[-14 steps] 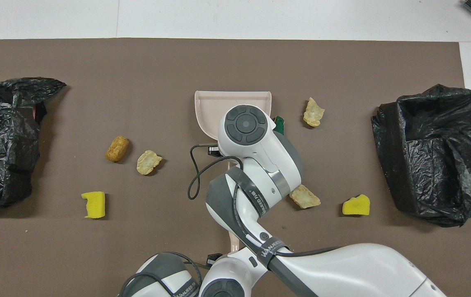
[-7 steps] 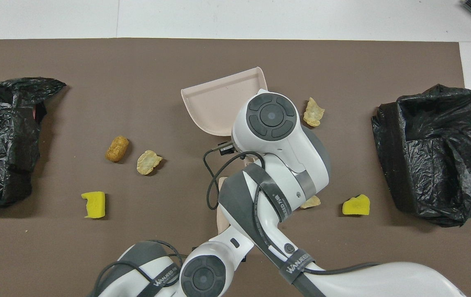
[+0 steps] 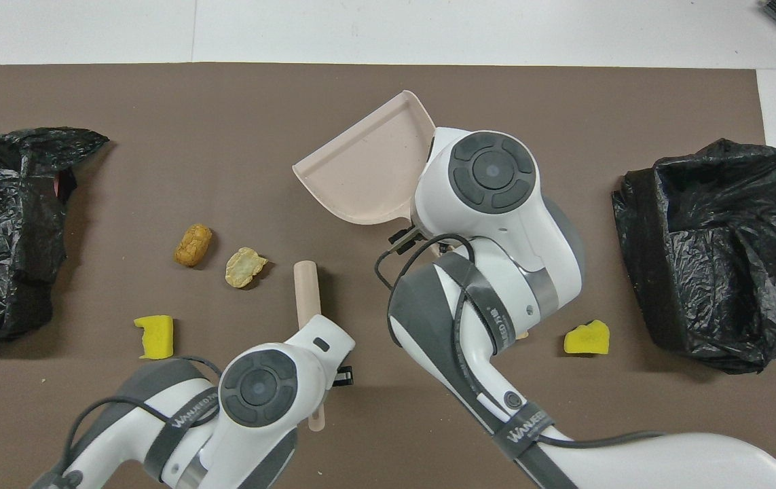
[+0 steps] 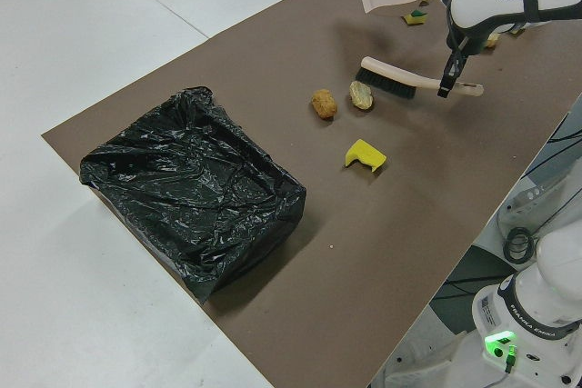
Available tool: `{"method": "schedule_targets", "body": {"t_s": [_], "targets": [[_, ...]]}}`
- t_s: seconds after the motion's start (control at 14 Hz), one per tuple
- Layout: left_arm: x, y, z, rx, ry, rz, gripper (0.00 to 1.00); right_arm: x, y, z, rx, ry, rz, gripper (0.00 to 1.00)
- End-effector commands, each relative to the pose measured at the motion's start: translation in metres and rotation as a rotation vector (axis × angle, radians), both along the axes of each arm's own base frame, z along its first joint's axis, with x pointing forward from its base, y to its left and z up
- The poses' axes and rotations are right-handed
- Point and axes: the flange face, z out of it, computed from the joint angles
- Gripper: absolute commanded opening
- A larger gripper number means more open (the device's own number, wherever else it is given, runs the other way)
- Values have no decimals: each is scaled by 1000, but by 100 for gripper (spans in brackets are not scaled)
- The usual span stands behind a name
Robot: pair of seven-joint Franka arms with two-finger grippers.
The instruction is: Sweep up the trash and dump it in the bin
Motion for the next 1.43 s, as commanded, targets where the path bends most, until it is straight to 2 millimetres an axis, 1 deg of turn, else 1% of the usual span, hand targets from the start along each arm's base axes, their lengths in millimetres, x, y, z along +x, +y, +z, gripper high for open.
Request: {"method": "schedule_targets", "body": {"t_s": [0.0, 0.07, 0.14, 0.29, 0.36, 0.43, 0.5, 0.57, 0.64, 0.72, 0.79, 0.86, 0.93, 1.0, 1.07, 1.15, 1.22, 1.29, 1.36], "targets": [[10, 51, 42, 23, -30, 72, 0, -11, -7, 4, -43, 27, 171, 0], [10, 62, 50, 35, -35, 34, 0, -10, -10, 3, -63, 32, 231, 0], [11, 69, 51, 43, -24, 34, 0, -10, -14, 3, -106, 30, 295, 0], [14, 101, 60, 52, -5, 97, 0, -14, -21, 0, -152, 47, 372, 0], [11, 111, 60, 66, 28, 117, 0, -10, -26, -6, -158, 59, 477, 0], [7, 124, 59, 81, 68, 144, 0, -8, -22, -16, -170, 67, 599, 0], [3, 134, 59, 95, 98, 162, 0, -7, -18, -23, -198, 62, 687, 0], [-6, 139, 58, 111, 127, 161, 0, -4, -18, -27, -227, 59, 745, 0], [-13, 149, 57, 149, 136, 160, 0, -3, -15, -32, -232, 65, 796, 0], [-21, 155, 53, 155, 143, 166, 0, -2, -10, -39, -232, 68, 838, 0], [-29, 160, 48, 157, 153, 172, 0, -4, -5, -42, -231, 68, 851, 0], [-36, 168, 41, 159, 165, 186, 0, -9, 9, -48, -229, 75, 868, 0], [-40, 169, 36, 164, 176, 186, 0, -10, 13, -58, -224, 89, 858, 0], [-43, 169, 25, 168, 191, 189, 0, -11, 14, -65, -224, 100, 847, 0], [-47, 169, 9, 171, 200, 191, 0, -10, 13, -69, -223, 107, 843, 0], [-46, 169, -6, 169, 192, 194, 0, -9, 12, -74, -220, 113, 841, 0], [-46, 168, -16, 165, 187, 195, 0, -9, 15, -81, -219, 117, 839, 0], [-43, 166, -21, 164, 184, 188, 0, -10, 18, -88, -220, 115, 817, 0], [-37, 164, -24, 153, 165, 179, 0, -10, 20, -90, -219, 106, 803, 0]]}}
